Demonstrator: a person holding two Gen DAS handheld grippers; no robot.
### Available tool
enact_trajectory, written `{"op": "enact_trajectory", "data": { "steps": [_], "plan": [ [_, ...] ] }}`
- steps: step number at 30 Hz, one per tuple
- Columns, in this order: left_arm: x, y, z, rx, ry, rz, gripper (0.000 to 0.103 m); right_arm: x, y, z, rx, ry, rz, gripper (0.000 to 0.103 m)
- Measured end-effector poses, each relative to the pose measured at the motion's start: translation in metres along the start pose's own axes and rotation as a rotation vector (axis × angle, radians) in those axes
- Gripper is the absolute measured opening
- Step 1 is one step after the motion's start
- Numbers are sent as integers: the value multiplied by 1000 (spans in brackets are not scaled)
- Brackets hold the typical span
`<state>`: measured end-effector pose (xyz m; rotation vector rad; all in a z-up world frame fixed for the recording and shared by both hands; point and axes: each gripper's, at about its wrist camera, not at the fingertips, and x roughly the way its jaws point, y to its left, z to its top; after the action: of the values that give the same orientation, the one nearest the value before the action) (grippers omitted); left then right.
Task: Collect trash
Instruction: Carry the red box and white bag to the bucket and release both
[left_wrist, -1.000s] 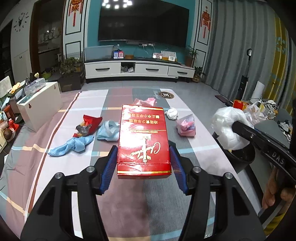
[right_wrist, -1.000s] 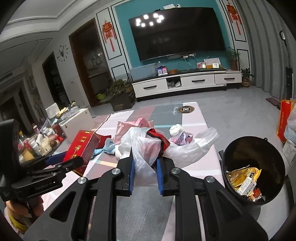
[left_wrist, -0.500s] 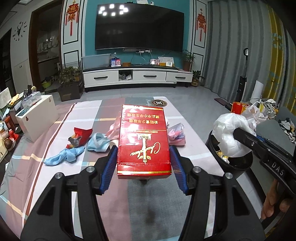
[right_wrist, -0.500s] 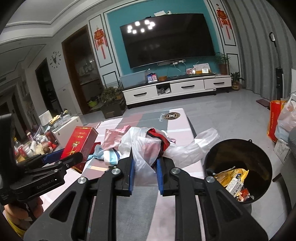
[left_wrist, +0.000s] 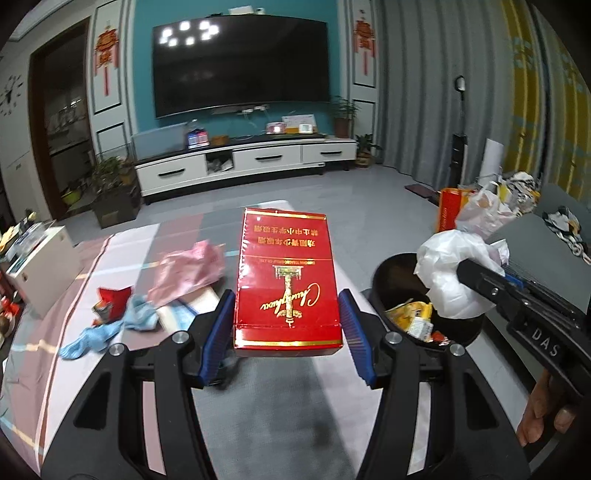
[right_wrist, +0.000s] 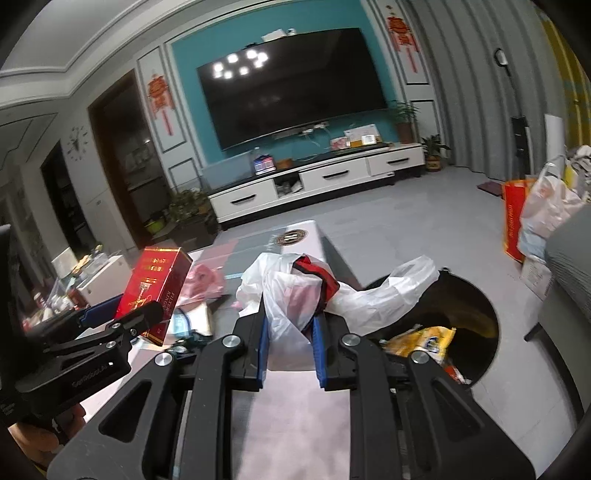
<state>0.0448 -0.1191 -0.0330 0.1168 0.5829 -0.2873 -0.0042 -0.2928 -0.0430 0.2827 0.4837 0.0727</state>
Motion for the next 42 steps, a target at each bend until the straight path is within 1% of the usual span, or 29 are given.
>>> {"op": "enact_trajectory", "data": {
  "steps": [8, 14, 19, 20, 25, 28, 31, 33, 34, 35, 37, 39, 41, 42],
  "plan": [
    [28, -59, 12, 44, 21, -88, 58, -8, -41, -5, 37, -2, -93, 21],
    [54, -93, 13, 86, 39, -144, 58, -5, -71, -11, 71, 28, -164, 21],
    [84, -114, 13, 121, 63, -148, 58, 9, -87, -15, 83, 59, -209, 21],
    [93, -119, 13, 124, 77, -162, 58, 13, -91, -16, 86, 64, -217, 21],
    [122, -131, 11, 130, 134, -189, 58, 33, -105, -17, 113, 94, -259, 21],
    [136, -137, 9, 132, 166, -199, 58, 39, -113, -21, 130, 109, -269, 22],
    [149, -139, 7, 138, 188, -195, 58, 48, -121, -24, 140, 138, -283, 23],
    [154, -141, 5, 141, 195, -194, 59, 52, -126, -26, 150, 155, -292, 25],
    [155, -142, 5, 143, 197, -194, 61, 53, -128, -26, 153, 158, -293, 26],
    [157, -142, 5, 143, 199, -193, 65, 54, -129, -27, 157, 160, -294, 28],
    [158, -140, 5, 139, 197, -189, 70, 55, -131, -26, 160, 161, -295, 31],
    [157, -138, 6, 134, 194, -191, 71, 55, -132, -26, 164, 161, -299, 36],
    [154, -136, 6, 126, 187, -188, 76, 54, -134, -25, 170, 160, -295, 38],
    [153, -134, 7, 121, 185, -190, 76, 53, -134, -24, 171, 157, -297, 43]
  ]
}}
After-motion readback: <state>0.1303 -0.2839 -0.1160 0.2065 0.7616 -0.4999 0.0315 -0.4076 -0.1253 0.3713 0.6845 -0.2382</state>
